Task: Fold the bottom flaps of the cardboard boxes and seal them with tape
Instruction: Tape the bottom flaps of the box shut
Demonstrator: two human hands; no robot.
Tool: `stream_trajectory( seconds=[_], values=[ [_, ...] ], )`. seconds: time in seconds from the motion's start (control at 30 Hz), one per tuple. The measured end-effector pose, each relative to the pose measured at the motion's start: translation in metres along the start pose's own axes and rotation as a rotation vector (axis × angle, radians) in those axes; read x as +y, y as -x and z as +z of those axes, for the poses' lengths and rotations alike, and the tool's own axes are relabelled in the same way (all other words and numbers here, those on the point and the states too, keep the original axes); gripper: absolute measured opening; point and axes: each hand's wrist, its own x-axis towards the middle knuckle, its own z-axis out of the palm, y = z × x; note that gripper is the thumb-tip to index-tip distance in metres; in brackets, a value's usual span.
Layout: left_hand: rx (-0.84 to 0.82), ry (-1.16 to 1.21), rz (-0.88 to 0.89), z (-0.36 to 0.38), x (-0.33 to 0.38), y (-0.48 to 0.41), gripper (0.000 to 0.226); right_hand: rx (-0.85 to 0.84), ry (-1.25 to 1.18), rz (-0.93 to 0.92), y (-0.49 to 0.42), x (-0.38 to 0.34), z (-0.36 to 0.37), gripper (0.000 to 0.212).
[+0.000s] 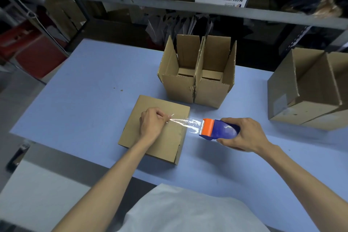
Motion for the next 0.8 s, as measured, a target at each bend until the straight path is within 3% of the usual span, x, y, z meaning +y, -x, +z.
stream_trajectory(
  seconds=[0.3,0.47,0.53,0.63,0.7,0.8],
  values=[
    [-0.132,-0.253,0.089,0.001,0.007,-0.005,0.026,-0.036,0.014,-0.001,-0.005,-0.001,0.004,0.063],
    [-0.011,-0.461,0.06,-0.013,-0.002,-0.006,0.066,-0.04,0.02,-0.018,-0.006,-0.003,0.004,0.062],
    [0.044,-0.335,0.18,-0.01,-0.004,-0.003,0.048,-0.063,0.051,-0.027,-0.008,-0.004,0.005,0.065],
    [-0.094,-0.056,0.4,0.006,0.002,0.003,0.022,-0.075,0.112,-0.042,-0.014,-0.009,0.008,0.06],
    [-0.216,0.016,0.42,0.014,0.003,0.003,0.02,-0.097,0.15,-0.045,-0.019,-0.014,0.009,0.057],
    [-0.242,0.054,0.388,0.022,-0.005,-0.001,0.021,-0.133,0.225,-0.036,-0.027,-0.023,0.014,0.056]
  ],
)
